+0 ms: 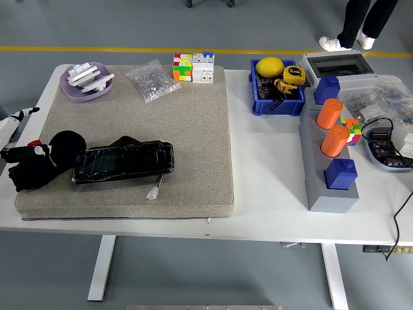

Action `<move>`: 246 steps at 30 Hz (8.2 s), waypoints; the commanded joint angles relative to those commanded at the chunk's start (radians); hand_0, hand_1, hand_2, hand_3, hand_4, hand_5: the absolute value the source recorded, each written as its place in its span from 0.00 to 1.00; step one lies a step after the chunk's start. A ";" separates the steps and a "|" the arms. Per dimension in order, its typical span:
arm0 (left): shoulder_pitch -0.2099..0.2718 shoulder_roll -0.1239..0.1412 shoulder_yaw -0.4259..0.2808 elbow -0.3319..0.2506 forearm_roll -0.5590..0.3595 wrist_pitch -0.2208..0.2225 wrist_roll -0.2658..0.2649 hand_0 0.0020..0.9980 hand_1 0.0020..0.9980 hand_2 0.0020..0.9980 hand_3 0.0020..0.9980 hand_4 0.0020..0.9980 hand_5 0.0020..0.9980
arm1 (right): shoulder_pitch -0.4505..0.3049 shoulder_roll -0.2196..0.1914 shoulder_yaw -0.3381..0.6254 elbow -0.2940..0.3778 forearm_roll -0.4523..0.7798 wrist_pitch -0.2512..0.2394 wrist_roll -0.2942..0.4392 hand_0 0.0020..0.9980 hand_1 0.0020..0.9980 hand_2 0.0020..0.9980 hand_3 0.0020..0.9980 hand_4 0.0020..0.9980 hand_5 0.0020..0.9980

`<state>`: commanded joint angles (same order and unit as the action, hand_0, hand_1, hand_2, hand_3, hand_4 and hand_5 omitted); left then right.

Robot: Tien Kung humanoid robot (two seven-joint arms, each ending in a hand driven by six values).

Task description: Pick the rag up,wipe the panel,place it on the desk

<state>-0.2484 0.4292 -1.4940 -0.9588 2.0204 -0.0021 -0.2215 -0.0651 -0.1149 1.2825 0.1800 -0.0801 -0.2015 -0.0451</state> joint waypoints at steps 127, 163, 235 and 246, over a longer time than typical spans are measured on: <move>-0.059 -0.211 0.419 -0.262 0.022 0.047 0.098 0.25 0.20 0.51 0.46 0.43 0.00 | 0.012 -0.006 -0.017 0.000 0.008 -0.001 0.006 0.77 0.67 0.67 0.62 1.00 0.47; 0.095 -0.125 0.093 -0.239 0.077 0.042 0.101 0.26 0.30 0.52 0.47 0.53 0.00 | 0.006 -0.010 -0.048 0.000 0.049 -0.004 0.007 0.77 0.67 0.67 0.62 1.00 0.47; -0.081 -0.200 0.496 -0.296 0.043 0.052 0.117 0.27 0.32 0.52 0.48 0.56 0.00 | 0.021 -0.023 -0.046 0.000 0.035 -0.006 0.002 0.77 0.66 0.67 0.62 1.00 0.47; -0.050 -0.191 0.401 -0.267 0.049 0.058 0.113 0.27 0.32 0.52 0.48 0.57 0.00 | 0.017 -0.022 -0.044 0.000 0.037 -0.007 0.003 0.77 0.66 0.67 0.62 1.00 0.47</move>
<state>-0.2987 0.2378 -1.0929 -1.2259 2.0693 0.0557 -0.1082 -0.0481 -0.1370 1.2382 0.1800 -0.0435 -0.2088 -0.0421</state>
